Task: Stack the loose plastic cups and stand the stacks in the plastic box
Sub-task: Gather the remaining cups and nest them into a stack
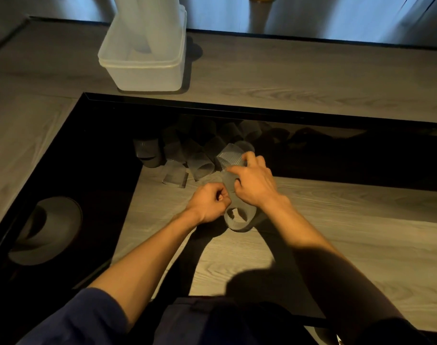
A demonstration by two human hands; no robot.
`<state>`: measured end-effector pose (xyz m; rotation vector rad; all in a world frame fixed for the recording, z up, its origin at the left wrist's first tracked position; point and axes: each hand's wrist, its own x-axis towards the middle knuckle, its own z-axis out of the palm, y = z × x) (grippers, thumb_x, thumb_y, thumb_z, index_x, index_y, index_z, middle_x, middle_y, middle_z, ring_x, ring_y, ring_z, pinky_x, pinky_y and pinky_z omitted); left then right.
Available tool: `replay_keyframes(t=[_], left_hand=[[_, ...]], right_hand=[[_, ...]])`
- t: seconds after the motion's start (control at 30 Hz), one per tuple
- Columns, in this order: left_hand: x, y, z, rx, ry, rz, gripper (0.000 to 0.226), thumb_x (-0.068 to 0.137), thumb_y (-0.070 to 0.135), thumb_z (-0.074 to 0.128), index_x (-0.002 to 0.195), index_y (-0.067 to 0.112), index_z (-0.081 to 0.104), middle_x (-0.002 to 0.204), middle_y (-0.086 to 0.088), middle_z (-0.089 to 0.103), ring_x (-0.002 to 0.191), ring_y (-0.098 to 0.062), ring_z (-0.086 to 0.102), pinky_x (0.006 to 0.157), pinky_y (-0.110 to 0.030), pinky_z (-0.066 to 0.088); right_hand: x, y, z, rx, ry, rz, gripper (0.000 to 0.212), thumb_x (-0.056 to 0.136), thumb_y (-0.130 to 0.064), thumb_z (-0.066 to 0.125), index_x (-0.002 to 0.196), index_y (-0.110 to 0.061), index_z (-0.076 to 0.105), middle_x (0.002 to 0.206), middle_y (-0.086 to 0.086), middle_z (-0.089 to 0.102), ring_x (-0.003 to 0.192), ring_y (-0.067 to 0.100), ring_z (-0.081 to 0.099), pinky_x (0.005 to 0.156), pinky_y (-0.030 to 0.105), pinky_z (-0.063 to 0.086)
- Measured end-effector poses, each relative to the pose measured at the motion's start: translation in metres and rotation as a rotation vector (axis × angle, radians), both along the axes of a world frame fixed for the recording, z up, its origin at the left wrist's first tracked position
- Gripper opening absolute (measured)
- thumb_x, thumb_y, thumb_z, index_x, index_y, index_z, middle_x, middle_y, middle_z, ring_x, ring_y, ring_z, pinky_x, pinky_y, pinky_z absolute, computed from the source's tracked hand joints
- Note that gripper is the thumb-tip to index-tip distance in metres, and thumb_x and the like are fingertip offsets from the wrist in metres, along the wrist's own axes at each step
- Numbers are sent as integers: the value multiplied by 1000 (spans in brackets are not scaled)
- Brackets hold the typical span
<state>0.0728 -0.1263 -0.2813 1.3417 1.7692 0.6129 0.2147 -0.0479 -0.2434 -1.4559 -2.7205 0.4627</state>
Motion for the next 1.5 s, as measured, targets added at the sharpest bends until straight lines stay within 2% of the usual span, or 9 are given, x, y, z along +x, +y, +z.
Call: replay_keyframes(t=[0.17,0.4,0.53,0.63,0.8,0.93,1.13,1.27,1.5], left_hand=[[-15,-4,0,8,27,38,5,91,14,66,86,13,65,85,-9,69,82,-27,69,81,-48,60],[-23,-2,2,19,43,81,10,90,14,66,82,21,66,82,-3,69,79,-17,65,77,-35,55],[-20,-1,0,19,11,100,8,90,13,66,84,17,68,81,-2,68,77,-14,62,74,-30,52],[-22,-2,-2,17,-34,109,7,91,13,67,85,17,68,77,-1,67,75,-14,63,75,-33,54],[-22,-4,-8,-19,-188,214,12,91,10,68,81,16,67,75,-2,62,75,-19,63,79,-37,57],[-18,-8,-9,-49,-332,320,4,92,11,69,88,12,68,87,-5,64,82,-18,63,70,-29,55],[-16,-14,-8,-64,-433,379,5,96,18,69,99,17,73,97,-4,71,81,-13,66,60,-18,49],[-15,-14,-5,-84,-427,392,10,101,20,63,99,18,73,87,-2,70,75,-11,63,54,-15,46],[-14,-13,2,-114,-459,400,32,101,38,61,102,8,73,84,-1,66,76,-12,60,64,-24,44]], right_hand=[[-18,2,3,-17,-180,-44,67,93,-25,61,155,-36,39,159,16,20,139,39,27,106,51,40],[-17,3,-1,0,-139,-55,71,93,-27,64,156,-19,33,160,12,22,138,39,33,103,50,45],[-9,9,3,54,25,-32,71,94,-23,61,158,-13,31,163,5,28,138,34,38,106,47,47],[-3,11,9,121,351,-105,53,98,-22,61,149,-13,50,152,6,48,135,25,49,109,39,46],[16,5,17,-78,750,-299,15,90,-8,71,100,-19,74,93,-8,71,78,-3,63,75,13,51],[28,-5,14,-366,525,-109,19,91,-7,70,95,-25,73,89,-12,69,78,-4,62,71,12,48],[21,-16,-1,-260,399,-44,19,89,-4,66,95,-22,70,94,-7,66,85,7,63,76,27,54],[17,-17,-3,-123,388,17,15,87,-1,62,94,-13,67,94,-4,58,80,6,54,70,24,47],[18,-14,-13,-102,243,95,14,87,0,59,86,-14,59,93,0,55,83,15,53,70,28,46]])
